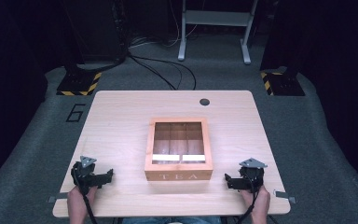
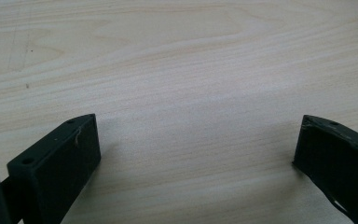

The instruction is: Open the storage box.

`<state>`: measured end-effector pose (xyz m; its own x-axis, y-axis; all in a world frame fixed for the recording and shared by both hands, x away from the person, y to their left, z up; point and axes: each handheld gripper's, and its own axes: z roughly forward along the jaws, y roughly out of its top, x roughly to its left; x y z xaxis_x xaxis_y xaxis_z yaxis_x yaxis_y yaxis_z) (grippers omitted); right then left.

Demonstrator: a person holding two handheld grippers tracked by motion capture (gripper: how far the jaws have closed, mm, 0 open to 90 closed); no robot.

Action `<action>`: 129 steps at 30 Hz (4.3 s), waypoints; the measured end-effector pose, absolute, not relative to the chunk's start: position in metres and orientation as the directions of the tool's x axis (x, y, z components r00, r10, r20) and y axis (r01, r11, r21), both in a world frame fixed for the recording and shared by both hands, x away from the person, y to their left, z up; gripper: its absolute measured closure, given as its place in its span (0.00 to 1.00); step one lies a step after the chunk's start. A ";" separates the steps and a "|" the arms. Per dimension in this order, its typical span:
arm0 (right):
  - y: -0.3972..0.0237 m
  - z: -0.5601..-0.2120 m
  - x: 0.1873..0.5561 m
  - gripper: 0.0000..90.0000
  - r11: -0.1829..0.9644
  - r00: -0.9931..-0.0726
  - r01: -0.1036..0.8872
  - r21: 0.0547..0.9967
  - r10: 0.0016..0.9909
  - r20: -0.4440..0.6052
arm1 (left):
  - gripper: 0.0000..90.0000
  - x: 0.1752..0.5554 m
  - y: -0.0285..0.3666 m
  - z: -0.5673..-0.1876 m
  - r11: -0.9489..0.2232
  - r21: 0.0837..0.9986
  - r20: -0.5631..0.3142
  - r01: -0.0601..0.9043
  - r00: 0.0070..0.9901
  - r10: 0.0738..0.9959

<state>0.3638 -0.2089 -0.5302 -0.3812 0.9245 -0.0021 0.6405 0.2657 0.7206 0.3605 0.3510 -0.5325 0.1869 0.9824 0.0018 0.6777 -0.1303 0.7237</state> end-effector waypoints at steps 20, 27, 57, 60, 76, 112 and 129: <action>-0.210 -0.529 0.363 0.07 0.275 -0.391 0.631 0.726 0.920 -0.009 | 0.00 0.360 0.351 -0.532 -0.131 0.720 -0.001 0.681 0.189 0.982; -0.207 -0.522 0.358 0.02 0.260 -0.401 0.619 0.741 0.916 0.014 | 0.00 0.361 0.351 -0.533 -0.130 0.724 0.001 0.678 0.187 0.982; -0.129 -0.487 0.337 0.33 0.297 -0.600 0.420 0.858 0.800 0.017 | 0.00 0.360 0.351 -0.532 -0.131 0.720 0.000 0.682 0.189 0.982; -0.128 -0.487 0.336 0.37 0.293 -0.608 0.416 0.861 0.794 0.024 | 0.00 0.360 0.351 -0.532 -0.130 0.723 0.002 0.679 0.187 0.982; -0.132 -0.492 0.334 0.45 0.269 -0.605 0.418 0.868 0.795 0.046 | 0.00 0.360 0.351 -0.532 -0.130 0.721 0.000 0.681 0.188 0.982; -0.136 -0.485 0.329 0.61 0.232 -0.601 0.363 0.902 0.799 0.036 | 0.00 0.360 0.351 -0.532 -0.131 0.720 0.000 0.682 0.189 0.982; -0.133 -0.478 0.334 0.65 0.190 -0.553 0.348 0.918 0.832 0.037 | 0.00 0.360 0.351 -0.532 -0.131 0.720 0.000 0.682 0.189 0.982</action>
<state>0.3341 -0.1331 -0.4779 -0.5534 0.8321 0.0374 0.3479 0.1901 0.9181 0.3603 0.3513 -0.5321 0.1892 0.9819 -0.0004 0.6820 -0.1312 0.7195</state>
